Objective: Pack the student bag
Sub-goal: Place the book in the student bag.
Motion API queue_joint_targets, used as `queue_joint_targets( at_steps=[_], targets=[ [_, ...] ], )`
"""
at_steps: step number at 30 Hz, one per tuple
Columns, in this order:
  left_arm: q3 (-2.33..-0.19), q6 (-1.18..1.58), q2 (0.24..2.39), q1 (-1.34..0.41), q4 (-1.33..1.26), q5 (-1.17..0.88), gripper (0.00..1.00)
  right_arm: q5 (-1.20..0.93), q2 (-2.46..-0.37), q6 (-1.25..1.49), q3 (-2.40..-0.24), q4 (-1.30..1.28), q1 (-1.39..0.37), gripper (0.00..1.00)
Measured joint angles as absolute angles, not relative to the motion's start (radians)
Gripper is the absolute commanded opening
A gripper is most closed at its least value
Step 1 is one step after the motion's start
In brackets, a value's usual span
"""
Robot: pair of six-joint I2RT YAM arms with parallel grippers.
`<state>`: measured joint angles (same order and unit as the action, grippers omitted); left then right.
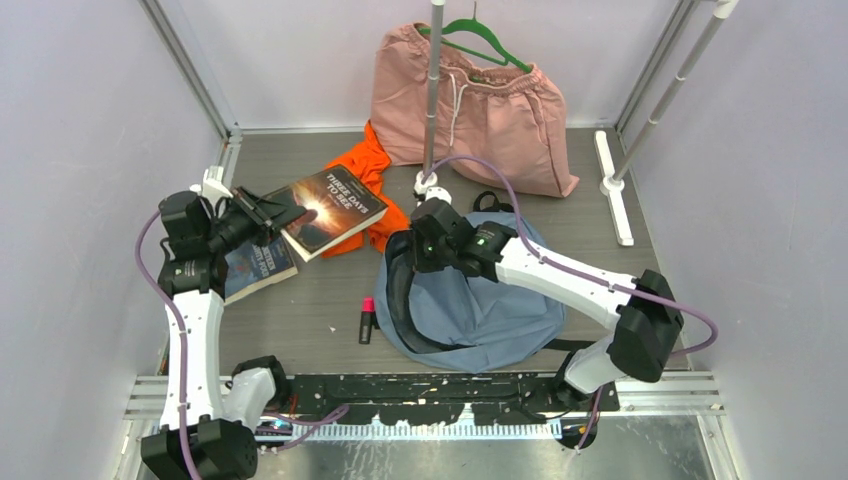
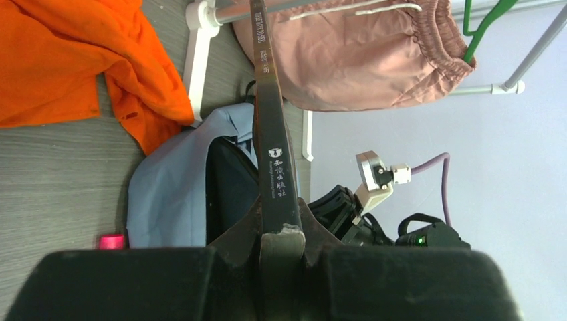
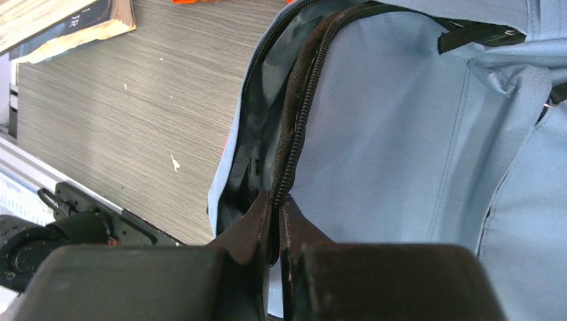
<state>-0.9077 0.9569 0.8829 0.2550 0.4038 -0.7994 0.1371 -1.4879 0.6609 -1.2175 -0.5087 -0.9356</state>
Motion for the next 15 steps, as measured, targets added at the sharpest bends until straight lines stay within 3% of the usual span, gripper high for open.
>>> queue_joint_targets(
  at_steps=[15],
  targets=[
    [-0.876, 0.889, 0.924, 0.089, 0.426, -0.953, 0.00, -0.041, -1.137, 0.632, -1.214, -0.579, -0.727, 0.01]
  ],
)
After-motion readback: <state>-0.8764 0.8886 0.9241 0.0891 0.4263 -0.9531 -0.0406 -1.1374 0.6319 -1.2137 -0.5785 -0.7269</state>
